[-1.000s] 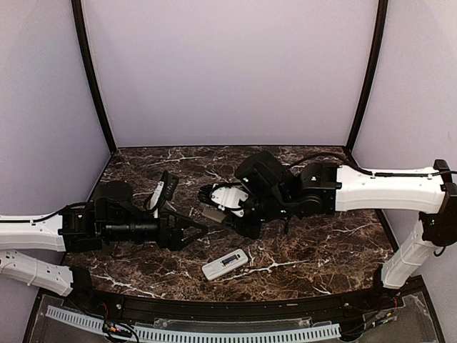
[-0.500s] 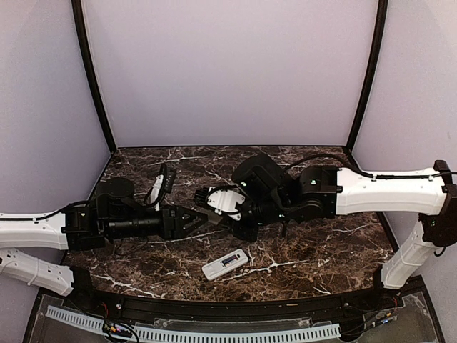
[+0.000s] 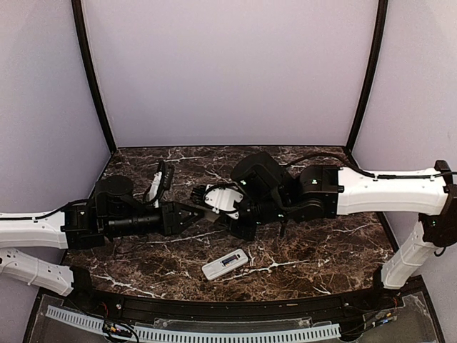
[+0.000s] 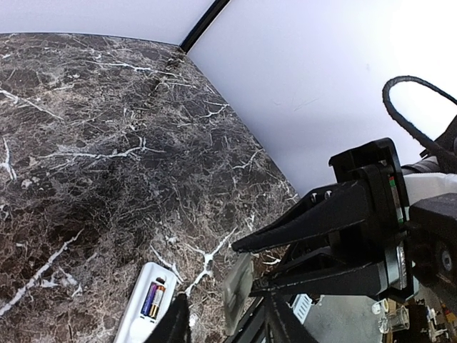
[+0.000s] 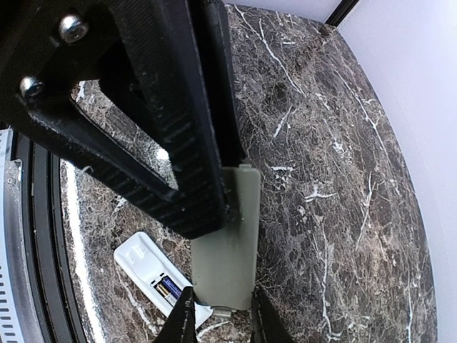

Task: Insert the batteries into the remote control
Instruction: Pass from the right arm to the left, then pass from the left arm to the right

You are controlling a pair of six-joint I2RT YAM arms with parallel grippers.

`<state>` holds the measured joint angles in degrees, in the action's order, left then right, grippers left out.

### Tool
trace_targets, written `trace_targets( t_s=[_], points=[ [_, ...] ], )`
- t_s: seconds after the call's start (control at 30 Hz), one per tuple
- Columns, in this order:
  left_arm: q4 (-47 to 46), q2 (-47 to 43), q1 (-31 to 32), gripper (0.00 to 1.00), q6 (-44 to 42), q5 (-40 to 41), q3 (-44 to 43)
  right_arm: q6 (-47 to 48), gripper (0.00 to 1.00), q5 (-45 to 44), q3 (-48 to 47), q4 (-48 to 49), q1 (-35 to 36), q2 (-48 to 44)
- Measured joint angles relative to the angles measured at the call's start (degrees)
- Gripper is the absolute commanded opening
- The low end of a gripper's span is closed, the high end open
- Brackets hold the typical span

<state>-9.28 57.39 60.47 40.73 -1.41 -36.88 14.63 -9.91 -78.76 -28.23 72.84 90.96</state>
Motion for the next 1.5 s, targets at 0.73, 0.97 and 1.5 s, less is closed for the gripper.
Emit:
trace_targets(
  t_s=[0.73, 0.97, 1.5],
  points=[
    [-3.1, -3.1, -0.1, 0.00, -2.3, -0.2, -0.2, -0.7, 0.49, -3.5, 0.1, 3.1, 0.6, -1.7],
    [-3.2, -6.7, -0.1, 0.00, -9.7, -0.1, -1.7, -7.3, 0.85, 2.9, 7.3, 12.0, -2.2, -15.4],
    [-23.1, -7.7, 3.0, 0.00, -19.2, -3.7, -7.1, -36.3, 0.63, 26.8, 14.6, 47.5, -8.4, -16.7]
  ],
)
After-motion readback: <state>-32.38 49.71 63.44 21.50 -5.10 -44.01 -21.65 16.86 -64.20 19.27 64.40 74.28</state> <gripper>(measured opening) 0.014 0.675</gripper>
